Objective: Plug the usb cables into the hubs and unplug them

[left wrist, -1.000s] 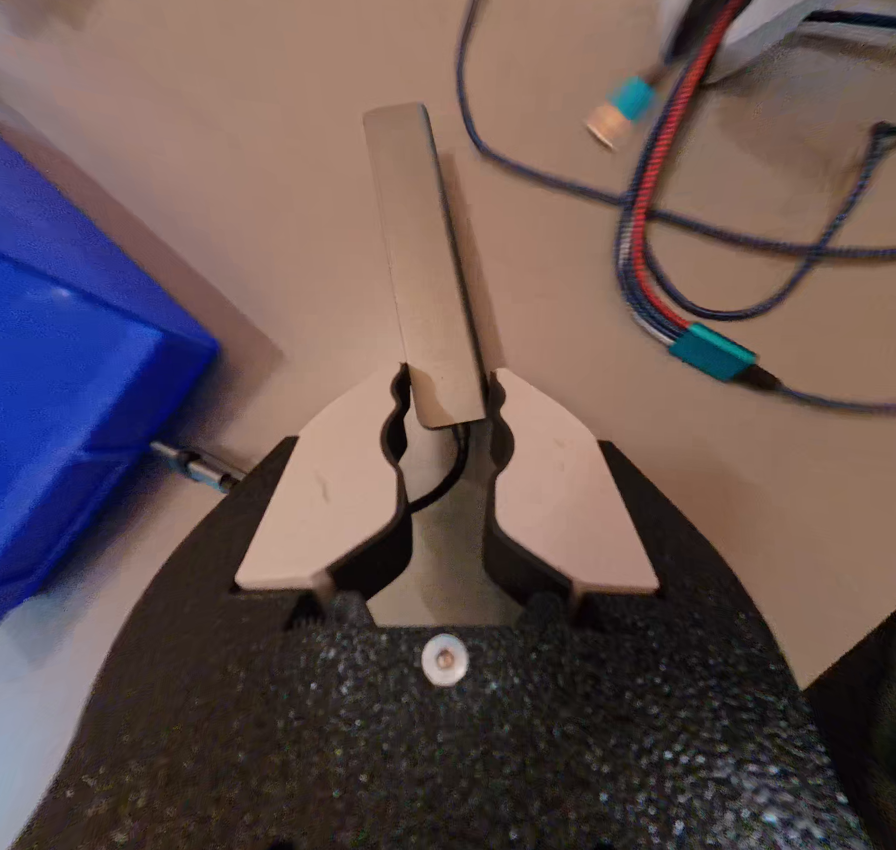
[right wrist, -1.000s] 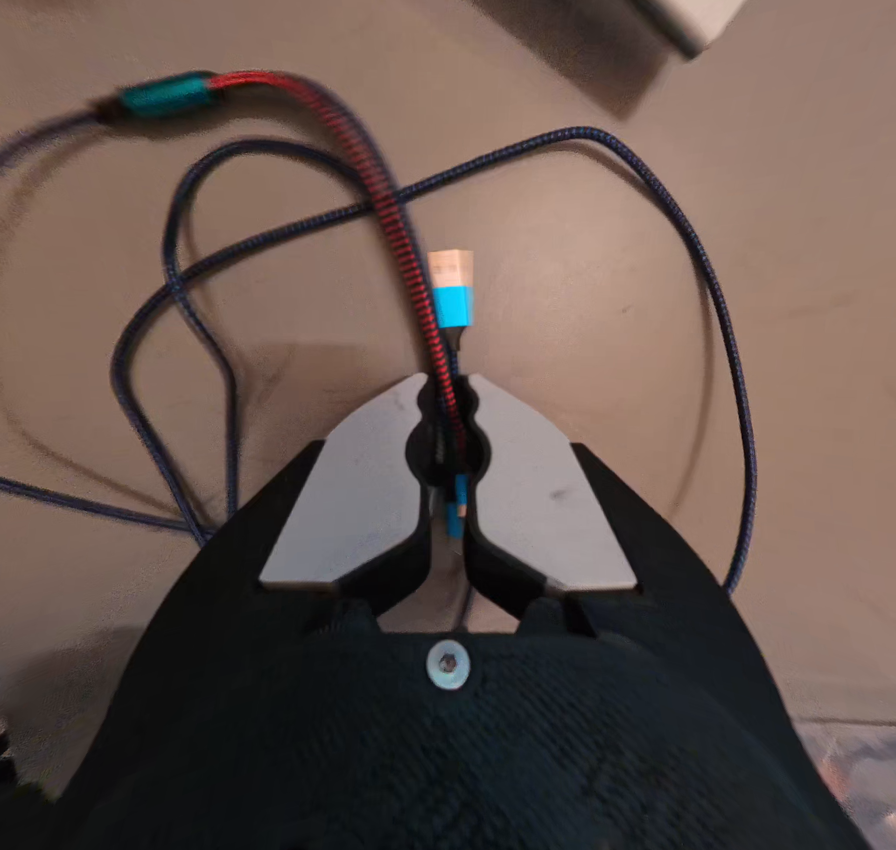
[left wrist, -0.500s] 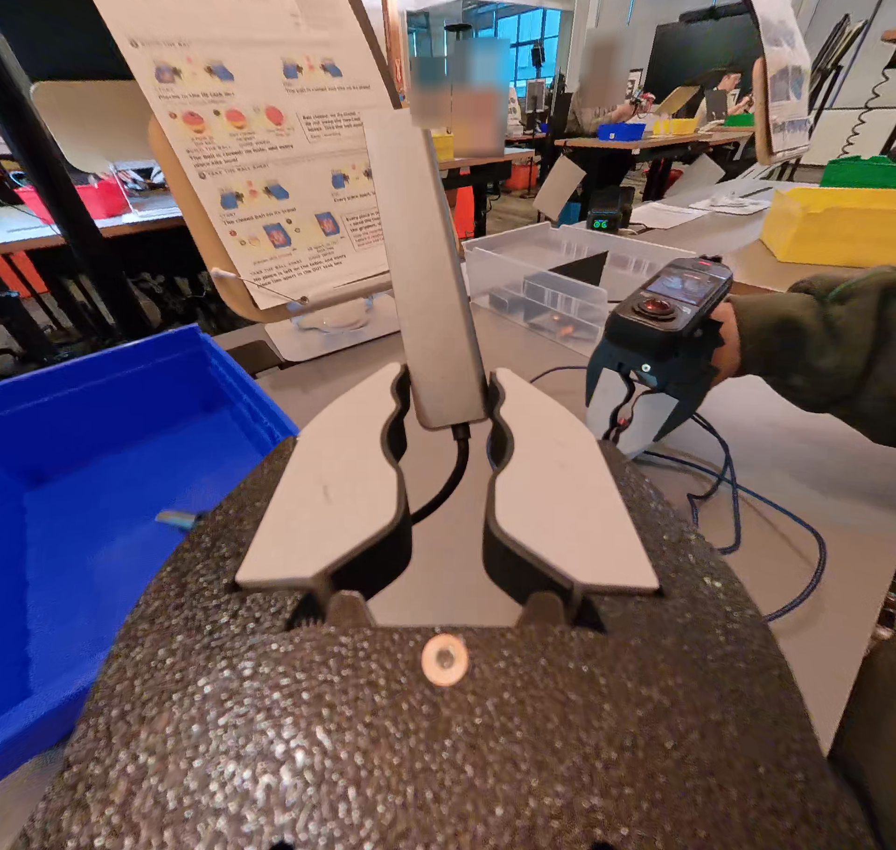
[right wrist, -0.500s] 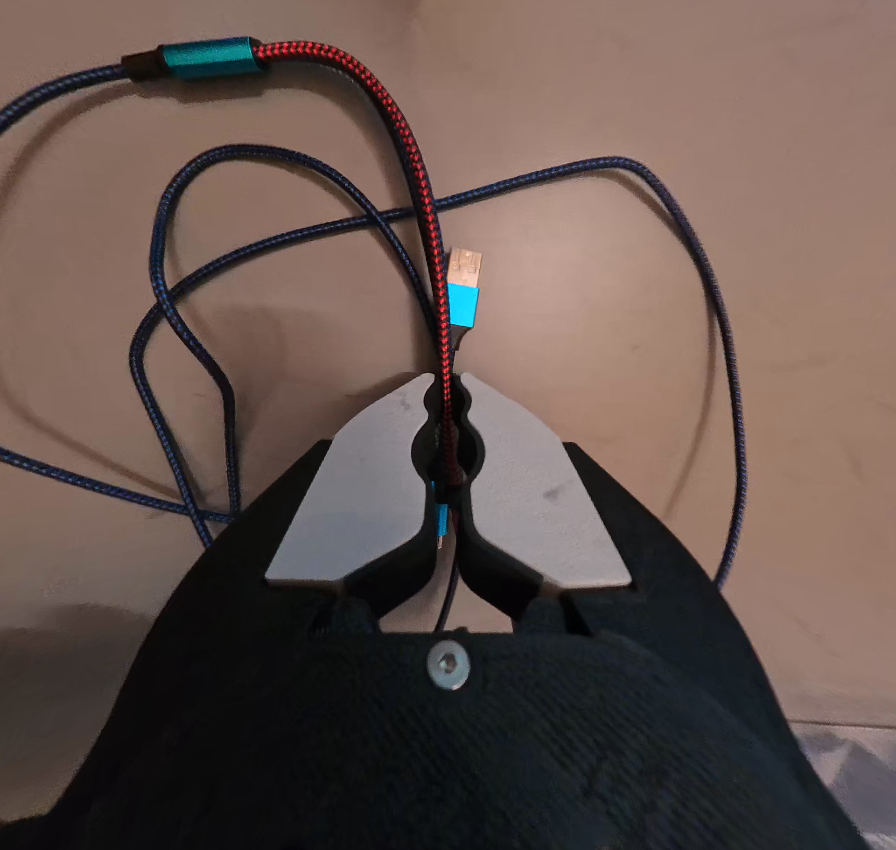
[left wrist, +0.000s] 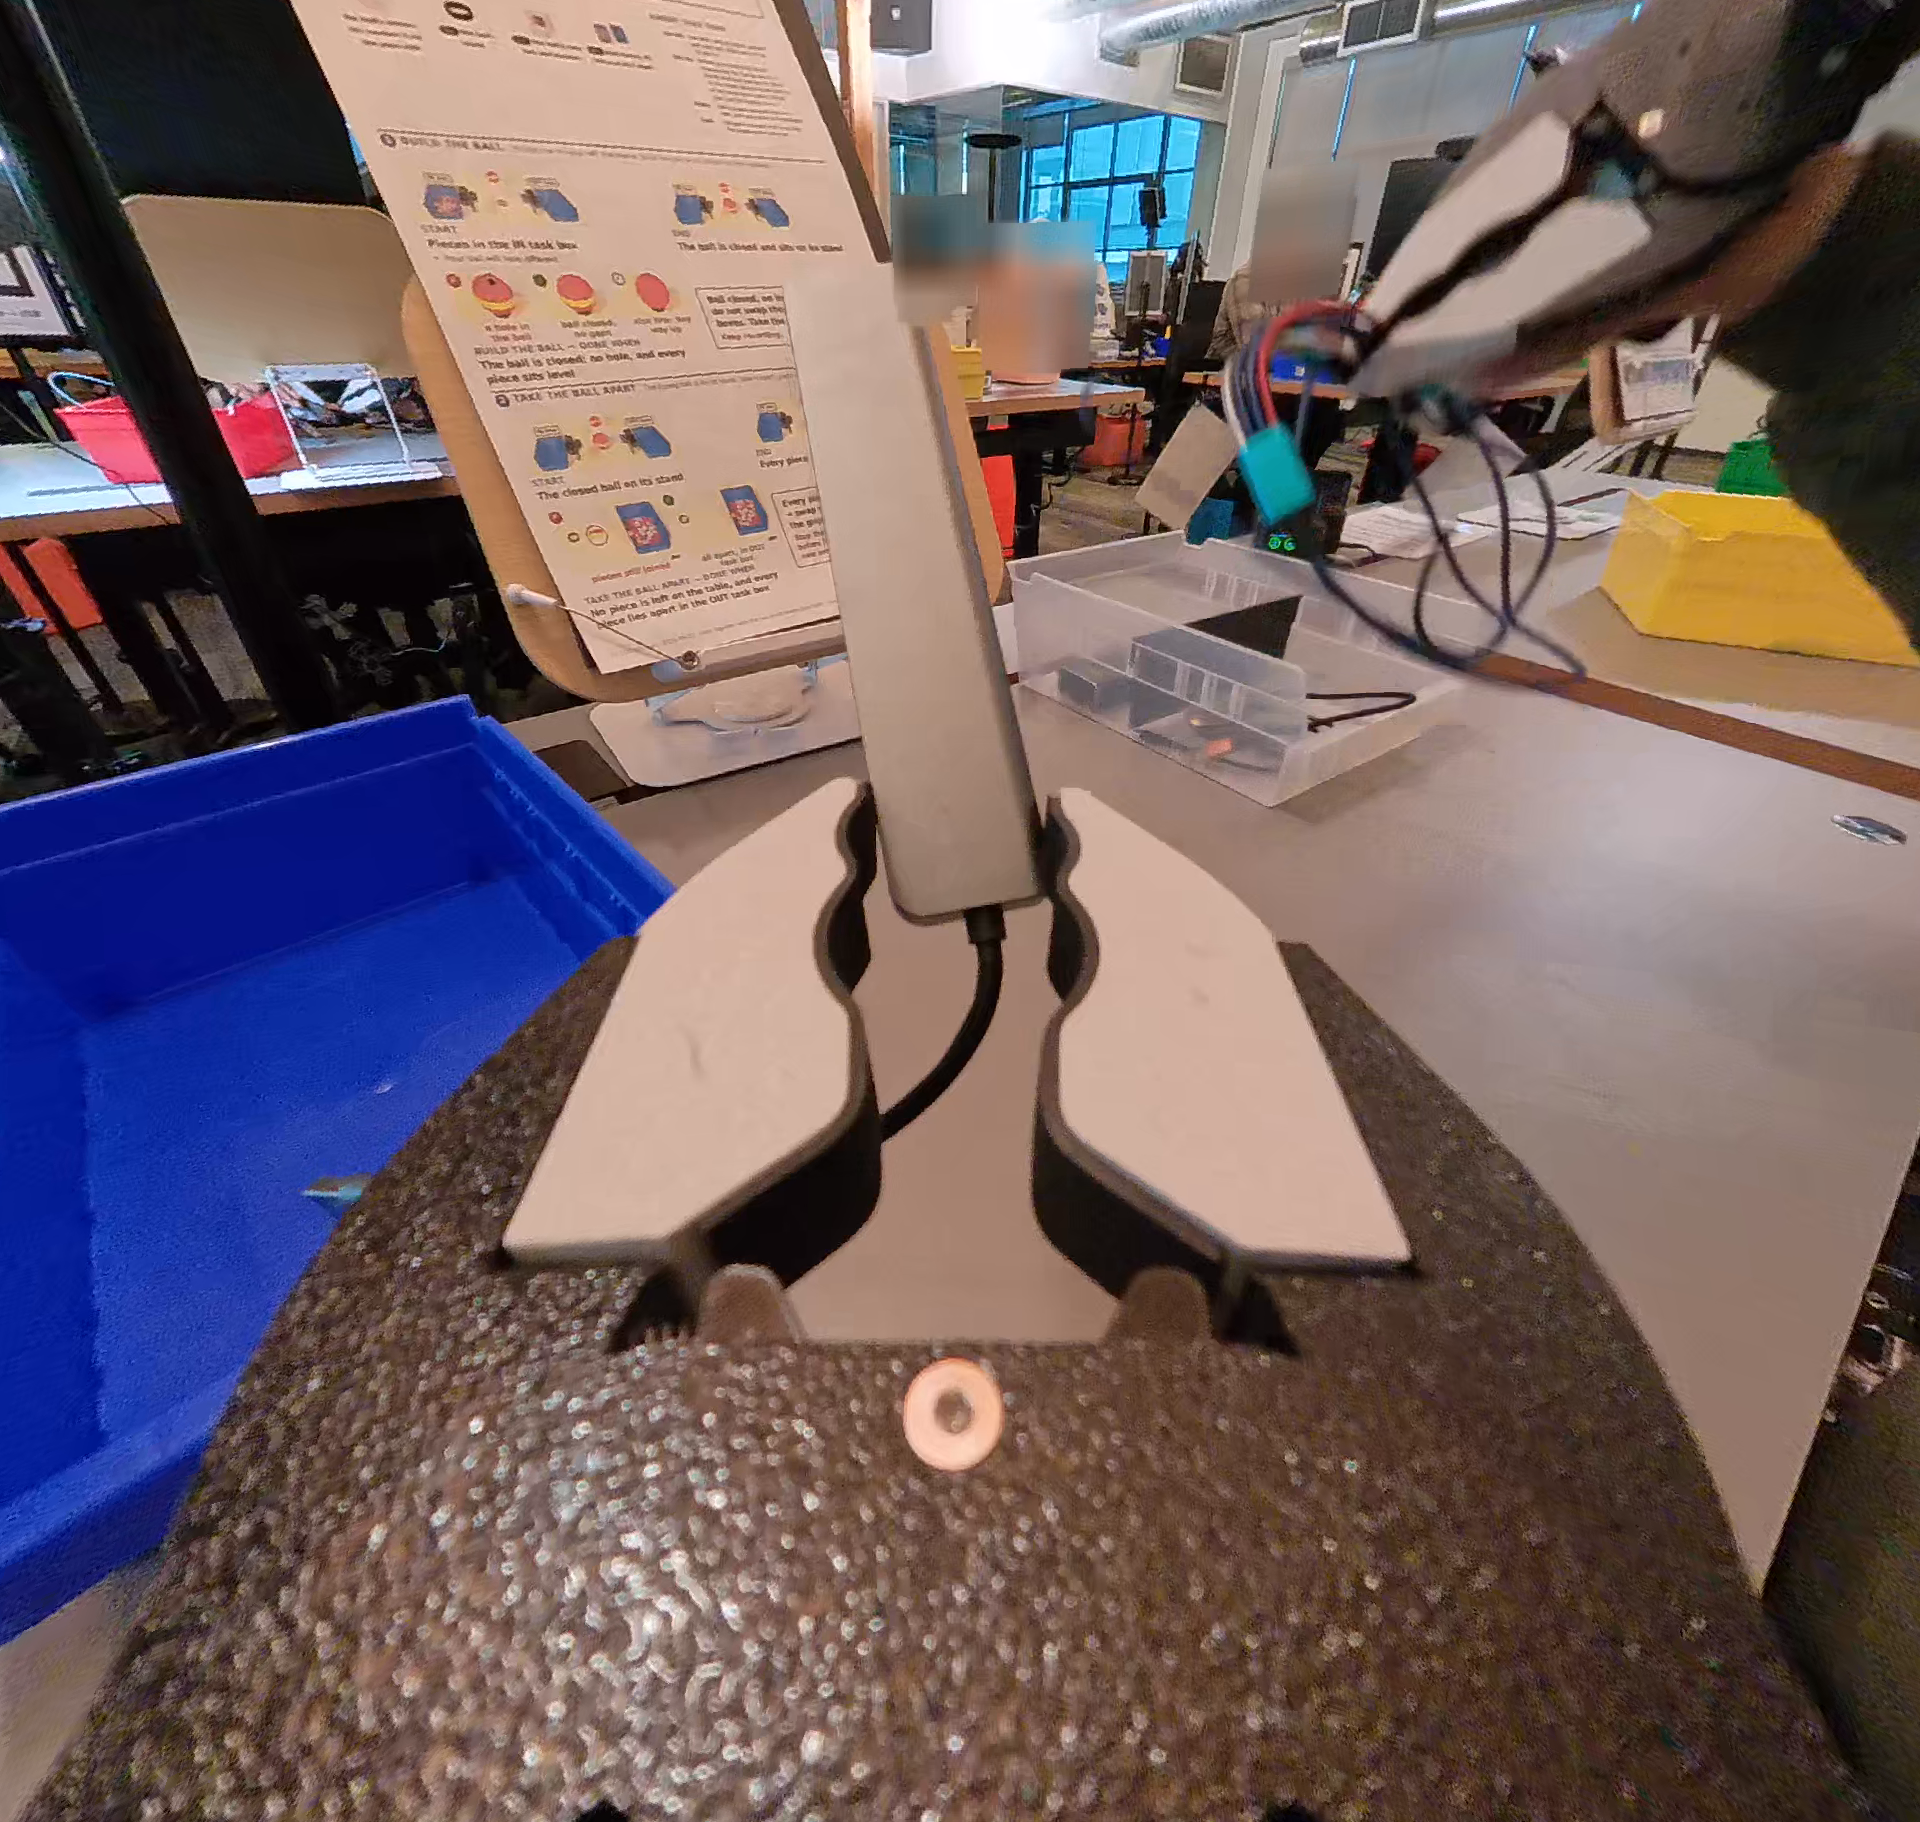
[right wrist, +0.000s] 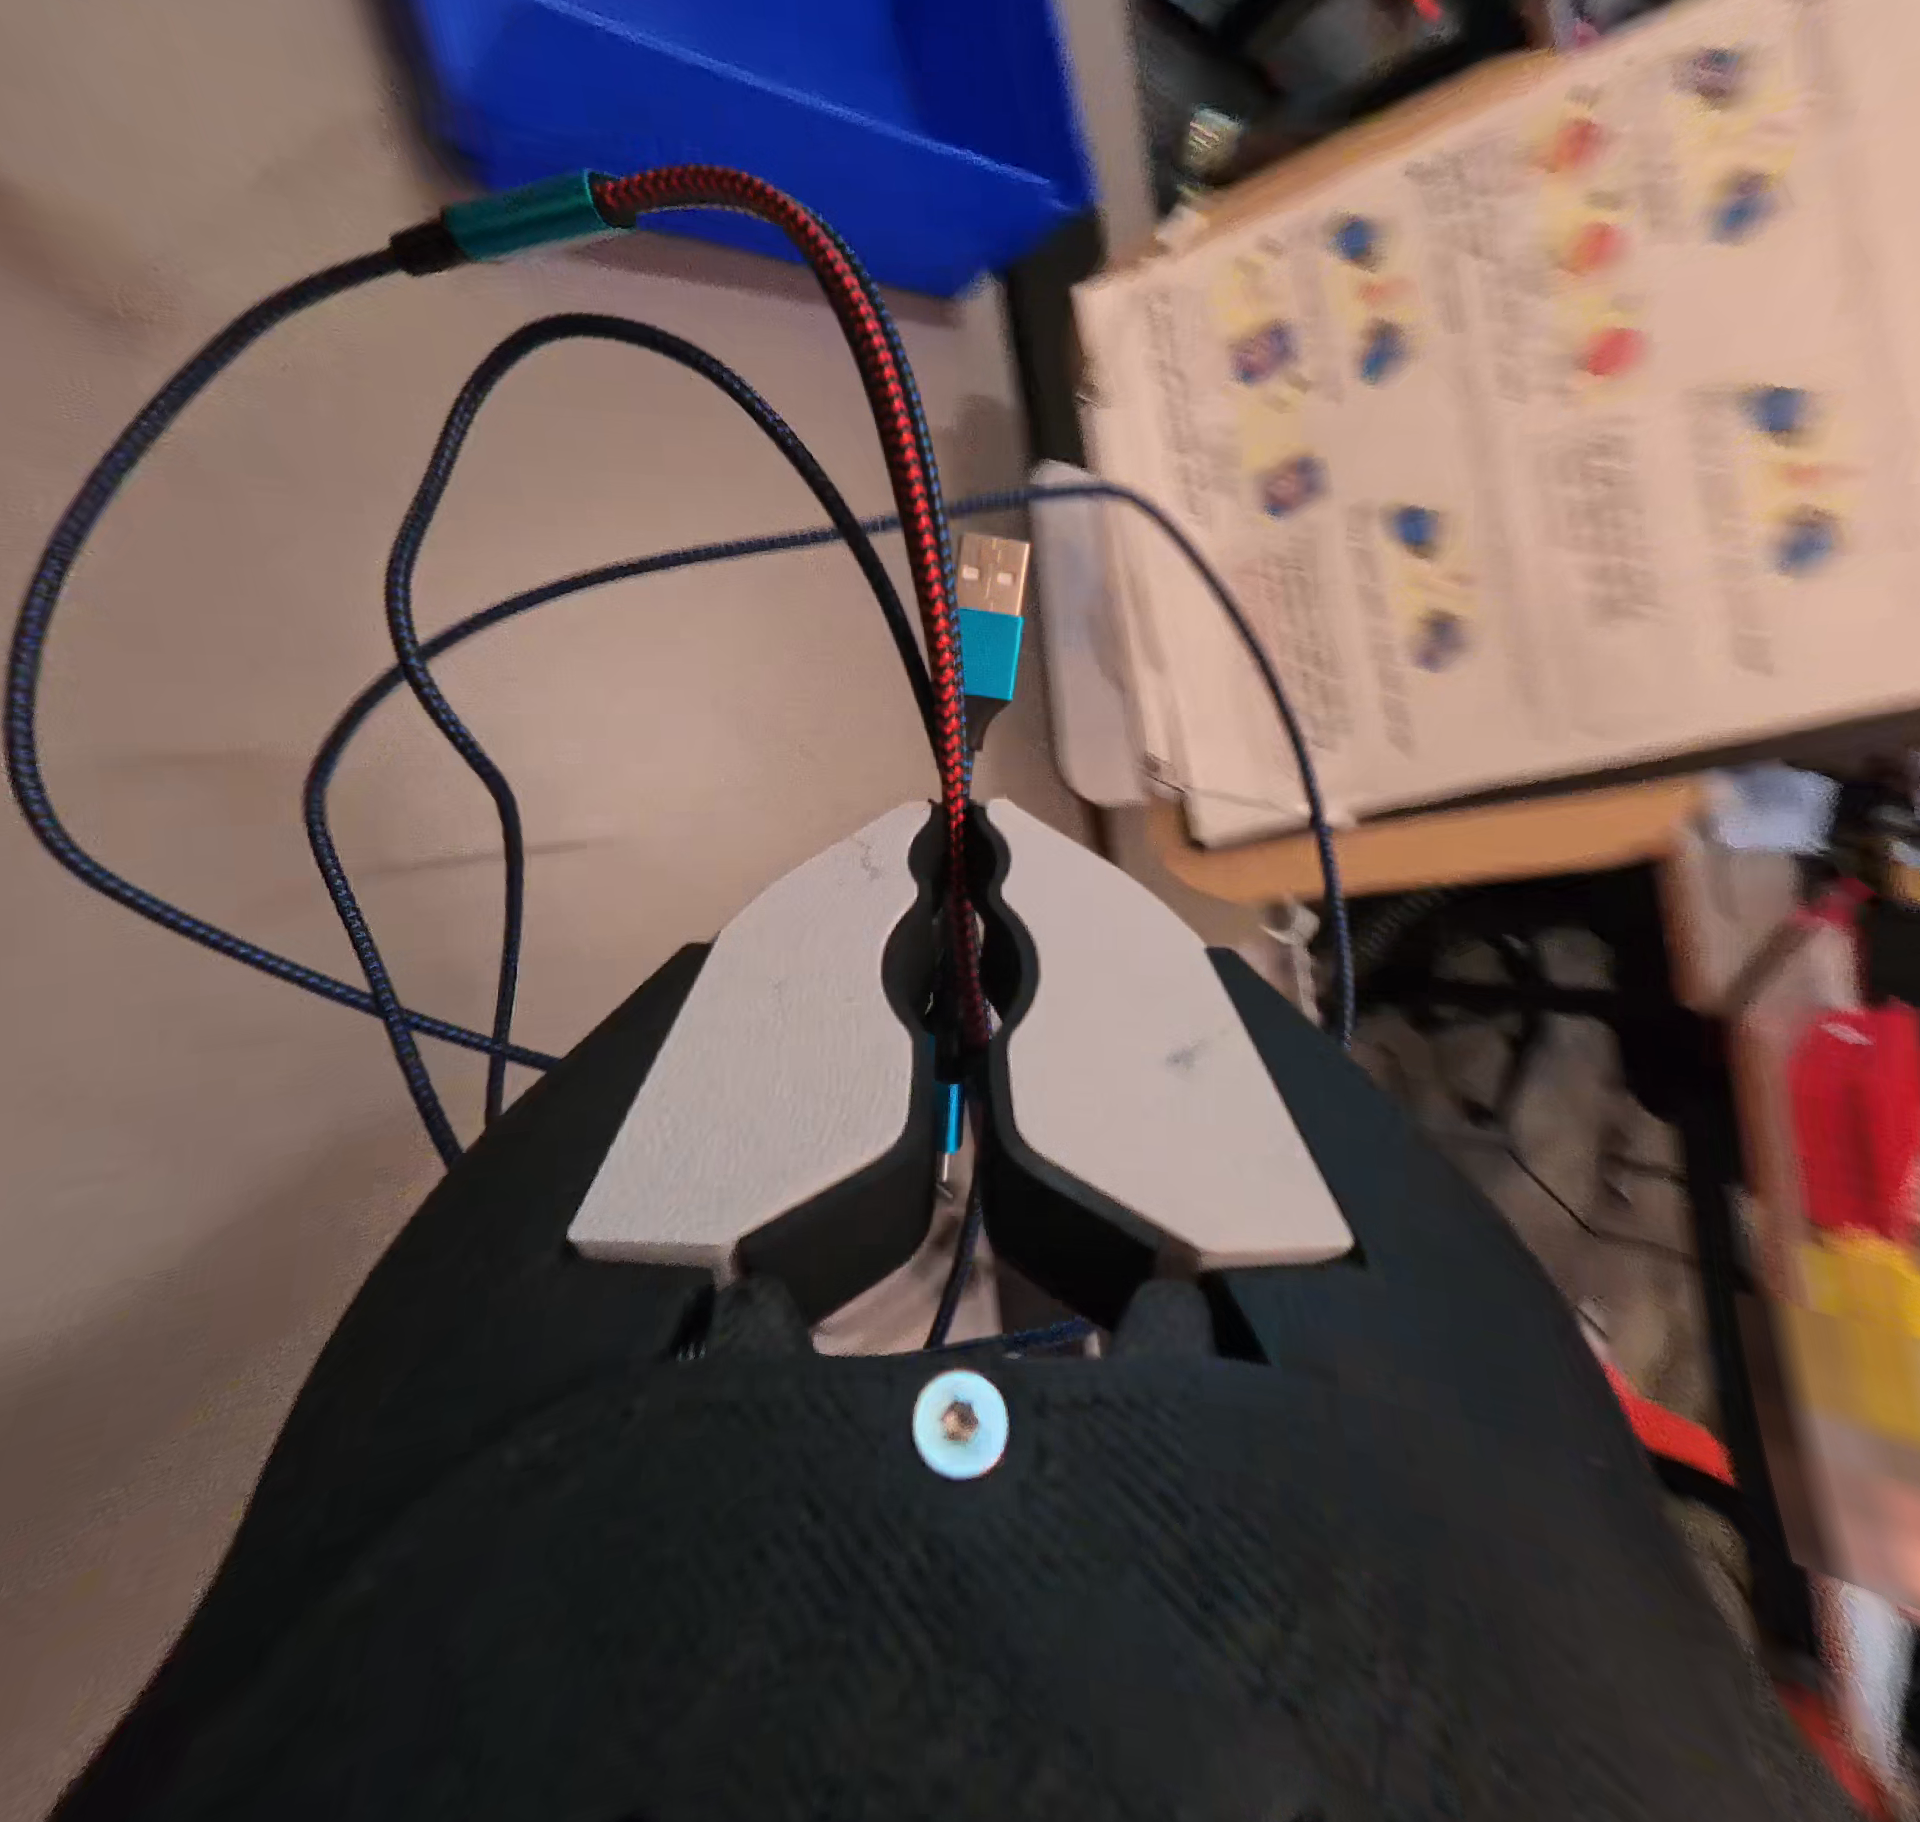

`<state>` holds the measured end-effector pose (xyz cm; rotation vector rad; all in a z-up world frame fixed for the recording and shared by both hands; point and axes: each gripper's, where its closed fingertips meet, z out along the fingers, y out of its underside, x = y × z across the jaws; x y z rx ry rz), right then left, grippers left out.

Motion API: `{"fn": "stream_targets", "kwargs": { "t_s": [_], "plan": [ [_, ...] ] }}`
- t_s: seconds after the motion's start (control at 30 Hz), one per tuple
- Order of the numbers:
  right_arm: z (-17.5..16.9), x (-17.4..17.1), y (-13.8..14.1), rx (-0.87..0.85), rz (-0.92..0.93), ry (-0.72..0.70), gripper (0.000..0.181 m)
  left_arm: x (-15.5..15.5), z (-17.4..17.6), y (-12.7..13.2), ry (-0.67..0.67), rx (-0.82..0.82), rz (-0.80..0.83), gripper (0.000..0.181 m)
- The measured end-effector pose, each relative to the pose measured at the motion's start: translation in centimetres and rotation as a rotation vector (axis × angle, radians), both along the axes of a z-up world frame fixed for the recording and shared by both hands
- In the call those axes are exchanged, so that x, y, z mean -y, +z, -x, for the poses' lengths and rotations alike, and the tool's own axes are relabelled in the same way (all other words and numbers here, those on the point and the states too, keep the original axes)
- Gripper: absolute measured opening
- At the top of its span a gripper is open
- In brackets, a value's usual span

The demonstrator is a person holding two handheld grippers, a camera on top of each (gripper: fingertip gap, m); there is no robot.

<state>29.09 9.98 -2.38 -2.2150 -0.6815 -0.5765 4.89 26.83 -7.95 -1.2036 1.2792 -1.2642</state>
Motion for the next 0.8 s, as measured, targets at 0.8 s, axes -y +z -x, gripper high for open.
{"fn": "stream_targets", "kwargs": {
  "t_s": [0.8],
  "plan": [
    [-17.9, 9.4, -16.7, -0.004, 0.076, -0.496, 0.003, 2.6, -1.9, -0.9, -0.087, -0.027, -0.011, 0.029]
  ]
}}
